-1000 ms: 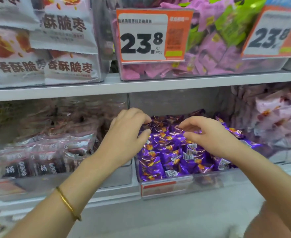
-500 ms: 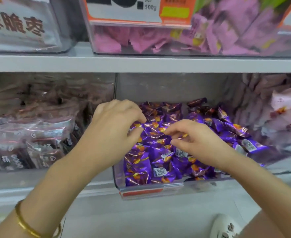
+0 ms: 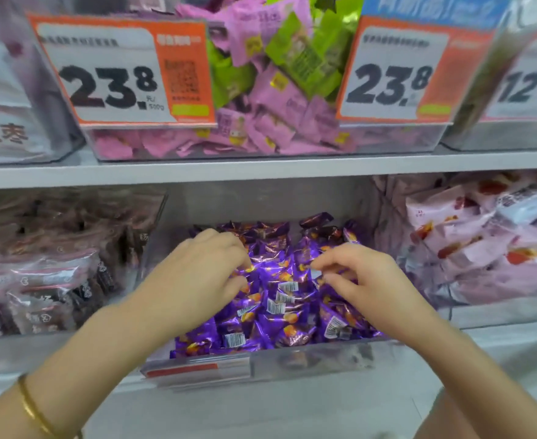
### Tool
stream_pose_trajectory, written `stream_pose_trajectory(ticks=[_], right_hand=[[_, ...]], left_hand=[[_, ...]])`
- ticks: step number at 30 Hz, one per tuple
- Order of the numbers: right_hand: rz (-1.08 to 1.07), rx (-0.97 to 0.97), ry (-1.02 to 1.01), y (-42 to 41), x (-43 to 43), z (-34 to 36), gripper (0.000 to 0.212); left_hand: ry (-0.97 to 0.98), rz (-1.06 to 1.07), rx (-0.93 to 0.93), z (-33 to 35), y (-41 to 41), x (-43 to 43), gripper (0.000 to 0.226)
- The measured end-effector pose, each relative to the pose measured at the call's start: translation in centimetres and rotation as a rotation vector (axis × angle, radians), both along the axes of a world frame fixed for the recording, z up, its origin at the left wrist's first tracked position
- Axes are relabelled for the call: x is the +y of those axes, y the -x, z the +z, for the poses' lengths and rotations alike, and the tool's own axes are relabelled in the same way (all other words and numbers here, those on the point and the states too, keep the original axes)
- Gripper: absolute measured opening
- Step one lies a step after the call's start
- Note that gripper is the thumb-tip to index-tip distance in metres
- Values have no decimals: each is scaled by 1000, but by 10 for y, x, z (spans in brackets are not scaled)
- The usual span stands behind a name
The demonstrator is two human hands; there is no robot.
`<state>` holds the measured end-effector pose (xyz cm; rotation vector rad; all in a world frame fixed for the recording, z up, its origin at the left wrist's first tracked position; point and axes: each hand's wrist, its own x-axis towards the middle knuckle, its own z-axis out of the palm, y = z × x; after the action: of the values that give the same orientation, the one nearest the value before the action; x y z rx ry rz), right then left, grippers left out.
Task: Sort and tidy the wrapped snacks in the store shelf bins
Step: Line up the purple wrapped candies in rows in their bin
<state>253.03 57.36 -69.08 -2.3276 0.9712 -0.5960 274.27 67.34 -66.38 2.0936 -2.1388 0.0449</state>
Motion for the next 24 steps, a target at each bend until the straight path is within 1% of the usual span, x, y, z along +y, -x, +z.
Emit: stream_pose_trajectory(ticks=[2, 4, 6, 8, 10, 12, 14, 18, 21, 24], right_hand=[[-24, 18, 21, 5, -4, 4, 25], [-25, 57, 37, 4, -4, 4, 27], [-6, 110, 54, 2, -3, 6, 26], [14, 165, 88, -2, -6, 10, 26], [21, 234, 107, -6, -11, 19, 28], [61, 302, 104, -16, -14, 25, 27], [154, 362, 112, -31, -10, 24, 23], [337, 424, 96, -70, 4, 5, 19], [393, 463, 104, -88, 6, -9, 20], [406, 407, 67, -97, 5, -15, 18]], left_hand=[[6, 21, -7, -3, -6, -5, 27], [30, 55, 31, -8, -13, -9, 30], [-9, 81, 44, -12, -16, -12, 34], [-69, 66, 58, -16, -17, -17, 37], [-89, 44, 85, -17, -17, -20, 39], [-89, 38, 114, -19, -19, -21, 38], [-99, 26, 117, -22, -19, -22, 34], [-30, -17, 26, -20, -17, -21, 28], [90, -90, -127, -9, -20, -12, 22], [215, -159, -243, -5, -34, 1, 12]])
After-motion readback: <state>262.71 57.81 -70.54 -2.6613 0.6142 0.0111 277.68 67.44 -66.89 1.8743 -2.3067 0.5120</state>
